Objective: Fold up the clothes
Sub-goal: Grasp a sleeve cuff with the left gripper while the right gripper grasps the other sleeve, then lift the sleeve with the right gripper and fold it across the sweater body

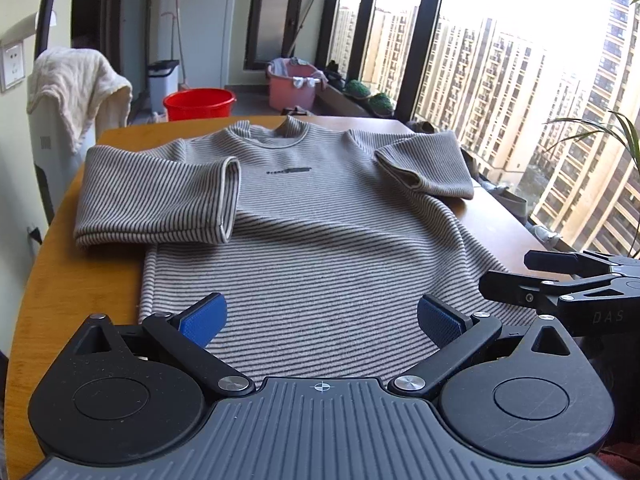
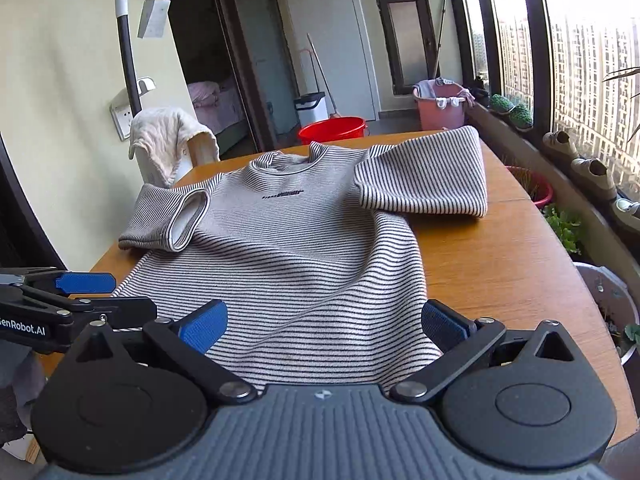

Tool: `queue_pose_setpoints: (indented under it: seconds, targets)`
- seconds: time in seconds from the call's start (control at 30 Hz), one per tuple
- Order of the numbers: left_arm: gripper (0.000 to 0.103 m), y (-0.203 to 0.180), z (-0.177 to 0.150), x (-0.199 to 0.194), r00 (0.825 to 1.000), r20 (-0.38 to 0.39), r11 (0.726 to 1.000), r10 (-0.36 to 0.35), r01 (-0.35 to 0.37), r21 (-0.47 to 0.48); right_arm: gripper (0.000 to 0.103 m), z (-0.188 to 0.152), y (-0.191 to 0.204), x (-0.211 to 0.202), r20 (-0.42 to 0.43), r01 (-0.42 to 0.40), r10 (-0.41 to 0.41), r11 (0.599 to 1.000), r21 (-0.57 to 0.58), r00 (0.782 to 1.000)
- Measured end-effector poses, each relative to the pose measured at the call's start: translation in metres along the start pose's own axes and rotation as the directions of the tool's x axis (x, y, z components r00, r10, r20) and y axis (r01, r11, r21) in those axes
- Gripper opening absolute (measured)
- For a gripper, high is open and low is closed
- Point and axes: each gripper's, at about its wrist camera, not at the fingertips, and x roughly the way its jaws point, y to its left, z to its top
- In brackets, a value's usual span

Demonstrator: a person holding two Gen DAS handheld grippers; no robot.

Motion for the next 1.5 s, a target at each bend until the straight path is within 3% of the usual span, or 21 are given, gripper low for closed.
queue_pose_setpoints:
  seconds: [0.1, 0.2, 0.27, 0.3, 0.37, 0.4, 0.5, 0.53, 0.63, 0.67, 0.7, 0.73, 0.8, 0.87, 1.0, 1.17, 1.3, 1.5]
  targets:
    - [0.103, -0.009, 0.015, 0.017, 0.996, 0.051, 0.992, 0.073, -0.078, 0.097, 0.103, 0.012, -0.011, 0.001, 0.034, 0.080, -0.078, 0.996, -0.041, 0.996]
    - [0.103, -0.016, 0.031, 0.038, 0.979, 0.112, 0.960, 0.169, -0.189, 0.207, 0.103, 0.024, -0.015, 0.004, 0.124, 0.201, -0.187, 0.973, -0.115, 0.975]
    - [0.102, -0.003, 0.041, 0.059, 0.963, 0.109, 0.942, 0.245, -0.263, 0.208, 0.101, 0.033, -0.012, 0.010, 0.167, 0.254, -0.226, 0.952, -0.172, 0.960]
    - [0.099, 0.004, 0.044, 0.066, 0.961, 0.099, 0.941, 0.257, -0.273, 0.202, 0.094, 0.038, -0.009, 0.017, 0.180, 0.270, -0.234, 0.939, -0.213, 0.955]
    - [0.053, 0.024, 0.048, 0.079, 0.958, 0.057, 0.938, 0.281, -0.287, 0.193, 0.087, 0.044, -0.002, 0.030, 0.188, 0.278, -0.230, 0.914, -0.295, 0.955]
    - [0.046, 0.035, 0.047, 0.082, 0.957, 0.038, 0.940, 0.289, -0.291, 0.176, 0.087, 0.048, 0.003, 0.039, 0.184, 0.277, -0.225, 0.900, -0.337, 0.957]
    - [0.053, 0.065, 0.038, 0.078, 0.950, 0.012, 0.943, 0.311, -0.311, 0.116, 0.087, 0.054, 0.017, 0.080, 0.124, 0.251, -0.219, 0.864, -0.436, 0.968]
    - [0.062, 0.074, 0.033, 0.071, 0.951, 0.015, 0.947, 0.308, -0.308, 0.090, 0.087, 0.055, 0.021, 0.095, 0.111, 0.254, -0.229, 0.853, -0.455, 0.967]
    - [0.067, 0.090, 0.025, 0.045, 0.953, 0.017, 0.954, 0.301, -0.301, -0.002, 0.081, 0.057, 0.025, 0.136, 0.072, 0.268, -0.270, 0.818, -0.509, 0.960]
    - [0.078, 0.093, 0.025, 0.032, 0.962, 0.006, 0.960, 0.273, -0.272, -0.061, 0.056, 0.060, 0.023, 0.145, 0.053, 0.265, -0.278, 0.815, -0.516, 0.959]
    - [0.085, 0.093, 0.024, 0.020, 0.974, -0.001, 0.967, 0.228, -0.227, -0.113, 0.021, 0.065, 0.019, 0.149, 0.026, 0.253, -0.279, 0.822, -0.510, 0.960]
    - [0.098, 0.091, 0.024, 0.009, 0.988, 0.001, 0.973, 0.157, -0.155, -0.169, 0.019, 0.070, 0.015, 0.153, -0.001, 0.242, -0.280, 0.830, -0.503, 0.960]
    - [0.103, 0.076, 0.021, -0.011, 0.999, 0.031, 0.973, 0.012, -0.004, -0.229, 0.011, 0.087, 0.004, 0.147, 0.004, 0.259, -0.291, 0.845, -0.469, 0.957]
    - [0.103, 0.056, 0.020, -0.019, 0.996, 0.038, 0.967, -0.078, 0.085, -0.240, 0.011, 0.113, -0.008, 0.130, 0.059, 0.331, -0.340, 0.842, -0.426, 0.939]
    - [0.103, 0.020, 0.019, -0.008, 0.991, 0.025, 0.973, -0.132, 0.134, -0.189, 0.010, 0.178, -0.040, 0.085, 0.158, 0.447, -0.419, 0.854, -0.264, 0.894]
    - [0.103, 0.013, 0.016, -0.004, 0.984, 0.025, 0.964, -0.174, 0.176, -0.198, 0.010, 0.227, -0.051, 0.041, 0.240, 0.483, -0.441, 0.862, -0.157, 0.865]
    - [0.103, 0.019, 0.014, -0.007, 0.984, 0.048, 0.961, -0.174, 0.180, -0.212, 0.010, 0.241, -0.039, 0.030, 0.260, 0.466, -0.420, 0.872, -0.151, 0.870]
    - [0.103, 0.026, 0.006, -0.008, 0.983, 0.049, 0.954, -0.176, 0.183, -0.238, 0.010, 0.259, -0.005, 0.040, 0.247, 0.363, -0.319, 0.918, -0.161, 0.915]
